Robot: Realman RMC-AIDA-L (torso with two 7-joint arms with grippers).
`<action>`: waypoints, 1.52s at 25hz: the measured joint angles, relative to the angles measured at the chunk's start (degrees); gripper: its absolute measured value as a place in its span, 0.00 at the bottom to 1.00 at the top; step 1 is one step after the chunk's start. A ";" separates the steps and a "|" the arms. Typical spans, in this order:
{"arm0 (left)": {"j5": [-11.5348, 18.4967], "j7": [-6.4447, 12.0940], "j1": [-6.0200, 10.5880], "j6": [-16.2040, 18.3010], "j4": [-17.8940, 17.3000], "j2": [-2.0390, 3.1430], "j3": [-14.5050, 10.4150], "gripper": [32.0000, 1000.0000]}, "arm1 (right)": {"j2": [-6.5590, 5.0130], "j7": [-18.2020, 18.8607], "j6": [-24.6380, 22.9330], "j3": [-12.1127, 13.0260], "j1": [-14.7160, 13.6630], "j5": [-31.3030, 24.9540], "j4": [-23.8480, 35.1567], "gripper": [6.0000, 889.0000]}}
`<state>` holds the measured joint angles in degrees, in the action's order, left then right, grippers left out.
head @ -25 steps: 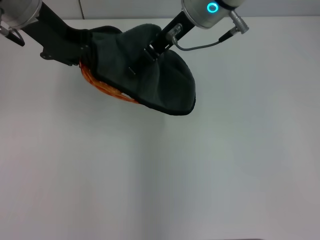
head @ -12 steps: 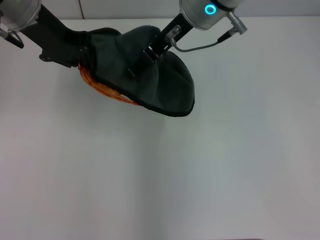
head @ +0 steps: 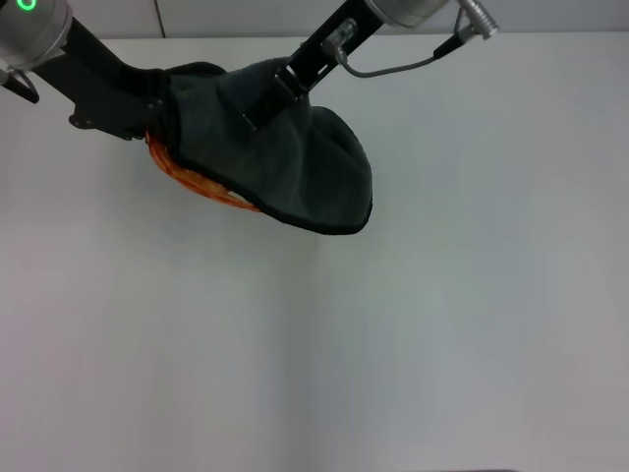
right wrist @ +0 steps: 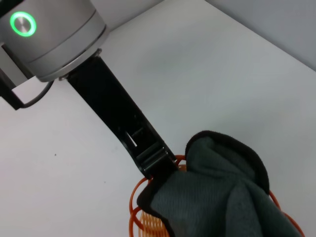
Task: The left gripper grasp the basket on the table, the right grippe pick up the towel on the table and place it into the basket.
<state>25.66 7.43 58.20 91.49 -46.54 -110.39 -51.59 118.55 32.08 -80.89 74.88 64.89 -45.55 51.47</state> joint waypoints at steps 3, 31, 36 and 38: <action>0.00 0.02 -0.03 0.00 0.01 0.00 0.00 0.07 | -0.18 -1.42 -2.20 -0.05 -1.20 0.43 3.23 0.97; 0.01 0.62 -1.86 -0.79 0.39 0.09 0.00 0.07 | -0.26 -5.80 -11.27 -2.31 -7.27 3.61 17.70 0.97; 0.01 0.66 -2.27 -0.89 0.47 0.09 0.01 0.07 | -0.26 -5.73 -11.32 -2.50 -7.66 3.54 17.67 0.97; 0.01 0.75 -2.44 -1.05 0.49 0.09 0.07 0.07 | -0.25 -5.63 -11.31 -2.73 -7.76 3.54 17.67 0.97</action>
<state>25.67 8.18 55.76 90.44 -46.04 -110.30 -51.53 118.30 26.45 -92.20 72.15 57.13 -42.01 69.14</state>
